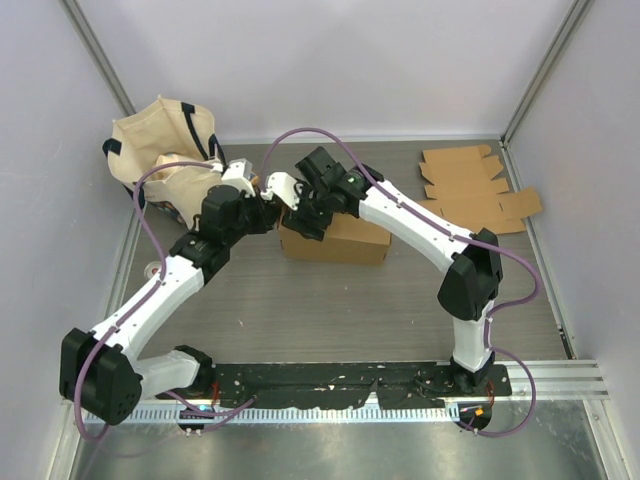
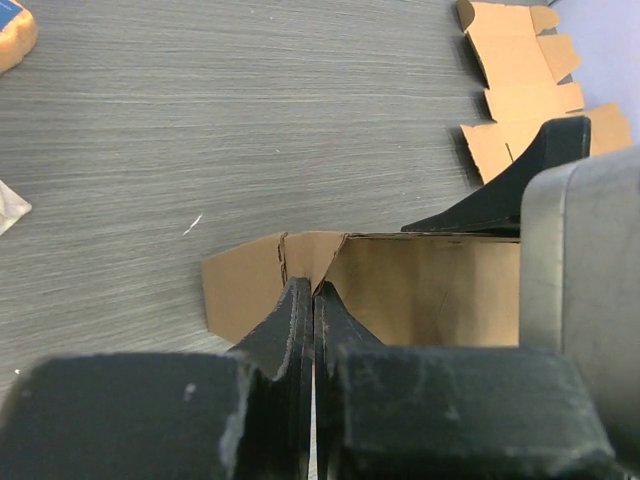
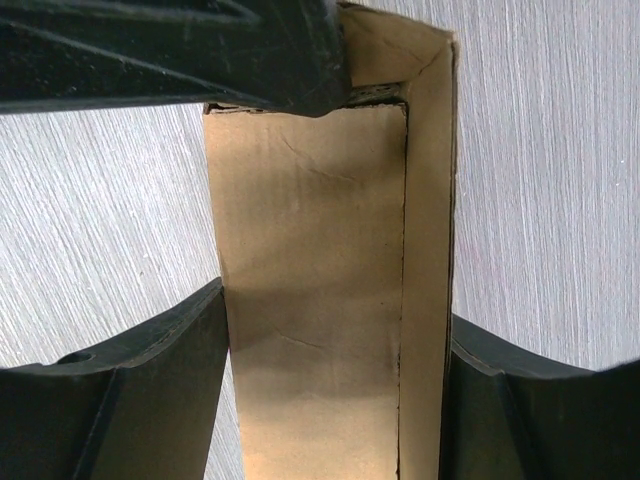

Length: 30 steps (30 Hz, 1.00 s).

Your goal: Fold the paper box

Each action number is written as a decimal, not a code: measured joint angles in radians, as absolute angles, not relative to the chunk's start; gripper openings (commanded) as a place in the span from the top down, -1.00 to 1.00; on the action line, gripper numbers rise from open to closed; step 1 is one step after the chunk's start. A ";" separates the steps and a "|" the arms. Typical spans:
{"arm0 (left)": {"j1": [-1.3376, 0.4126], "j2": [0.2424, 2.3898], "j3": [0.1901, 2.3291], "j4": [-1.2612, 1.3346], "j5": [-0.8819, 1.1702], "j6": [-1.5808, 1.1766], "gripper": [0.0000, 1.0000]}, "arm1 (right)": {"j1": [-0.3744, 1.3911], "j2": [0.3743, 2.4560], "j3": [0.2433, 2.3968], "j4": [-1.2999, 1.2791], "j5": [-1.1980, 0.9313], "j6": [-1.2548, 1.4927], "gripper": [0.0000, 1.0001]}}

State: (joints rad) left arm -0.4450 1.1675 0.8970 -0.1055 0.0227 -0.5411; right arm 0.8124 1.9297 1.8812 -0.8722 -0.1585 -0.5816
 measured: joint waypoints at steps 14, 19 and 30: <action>-0.460 1.192 0.889 -0.075 -0.018 -0.524 1.00 | 0.706 1.812 1.849 -0.840 -0.216 0.054 -0.79; -0.460 1.204 0.901 -0.079 -0.019 -0.524 1.00 | 0.646 1.437 1.644 -0.928 0.130 0.189 -0.68; -0.460 1.242 0.952 -0.117 -0.020 -0.523 1.00 | 0.457 1.187 1.306 -0.873 0.086 0.180 -0.30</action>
